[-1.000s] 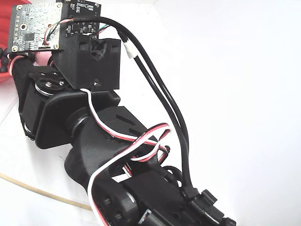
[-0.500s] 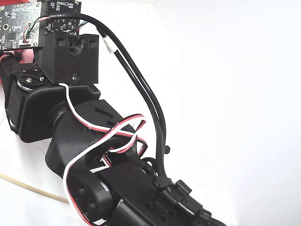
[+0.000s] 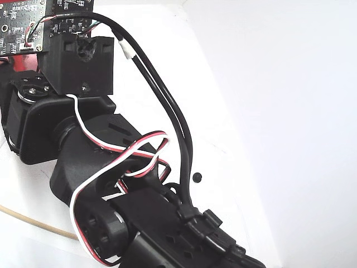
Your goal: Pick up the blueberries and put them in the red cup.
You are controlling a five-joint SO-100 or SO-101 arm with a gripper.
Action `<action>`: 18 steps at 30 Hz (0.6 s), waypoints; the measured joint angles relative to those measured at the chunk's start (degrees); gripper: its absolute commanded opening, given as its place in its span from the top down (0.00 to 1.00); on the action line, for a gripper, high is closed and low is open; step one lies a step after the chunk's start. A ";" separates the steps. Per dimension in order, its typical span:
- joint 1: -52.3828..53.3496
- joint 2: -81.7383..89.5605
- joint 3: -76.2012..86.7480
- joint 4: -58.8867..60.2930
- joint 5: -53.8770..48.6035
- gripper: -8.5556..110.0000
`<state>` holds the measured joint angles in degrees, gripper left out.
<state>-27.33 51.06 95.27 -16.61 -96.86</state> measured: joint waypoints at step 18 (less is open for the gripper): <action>4.48 1.85 5.27 -0.44 -3.52 0.77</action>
<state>-22.85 52.91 100.55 -17.05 -100.37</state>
